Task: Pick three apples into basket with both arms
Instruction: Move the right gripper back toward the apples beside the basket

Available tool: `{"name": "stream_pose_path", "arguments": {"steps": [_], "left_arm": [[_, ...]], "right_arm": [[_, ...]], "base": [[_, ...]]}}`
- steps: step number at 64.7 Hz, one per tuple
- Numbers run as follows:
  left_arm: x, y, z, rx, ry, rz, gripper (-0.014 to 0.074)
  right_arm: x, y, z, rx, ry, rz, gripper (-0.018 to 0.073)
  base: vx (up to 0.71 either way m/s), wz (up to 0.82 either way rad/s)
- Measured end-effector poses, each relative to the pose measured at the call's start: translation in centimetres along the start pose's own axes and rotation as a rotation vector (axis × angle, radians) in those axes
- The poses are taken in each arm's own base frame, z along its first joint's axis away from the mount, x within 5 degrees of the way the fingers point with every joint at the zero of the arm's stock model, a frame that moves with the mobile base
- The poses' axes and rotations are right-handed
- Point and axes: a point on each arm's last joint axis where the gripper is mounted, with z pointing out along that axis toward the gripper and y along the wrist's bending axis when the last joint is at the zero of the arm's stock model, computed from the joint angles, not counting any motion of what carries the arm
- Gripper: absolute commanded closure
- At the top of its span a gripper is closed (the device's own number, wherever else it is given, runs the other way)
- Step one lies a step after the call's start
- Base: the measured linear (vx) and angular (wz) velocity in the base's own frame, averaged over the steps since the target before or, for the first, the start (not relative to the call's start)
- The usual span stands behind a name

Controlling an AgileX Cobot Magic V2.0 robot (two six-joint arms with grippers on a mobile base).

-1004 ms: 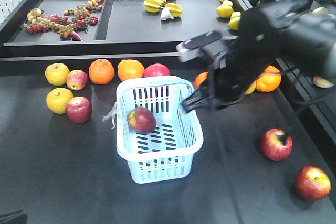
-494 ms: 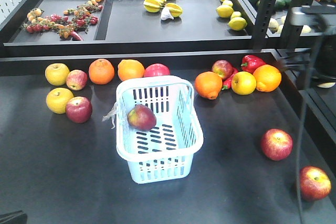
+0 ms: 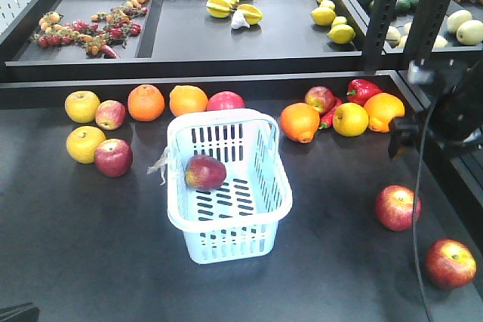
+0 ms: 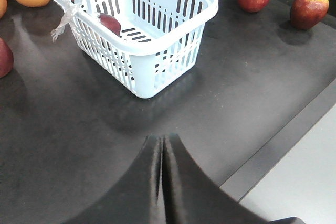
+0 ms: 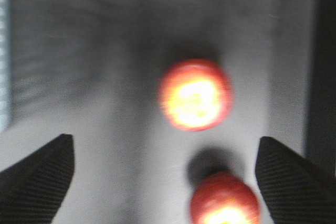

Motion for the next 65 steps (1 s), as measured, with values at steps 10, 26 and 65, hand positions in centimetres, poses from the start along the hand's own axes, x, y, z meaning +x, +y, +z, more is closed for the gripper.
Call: {"name": "stream_pose_path", "arguments": {"steps": [10,26,65], "left_arm": [[0.0,0.0,0.0,0.000,0.000,0.000,0.0603],[0.0,0.0,0.0,0.000,0.000,0.000,0.0603],[0.0,0.0,0.0,0.000,0.000,0.000,0.0603]], "right_arm": [[0.0,-0.8,3.8,0.035,0.061,0.016,-0.0152],[0.3,-1.3,7.9,0.037,0.128,0.039,-0.0142],[-1.2,-1.6,11.2,0.019,0.142,0.063,-0.0125]], "base": [[0.00,0.00],[0.00,0.00],[0.00,0.00]]}}
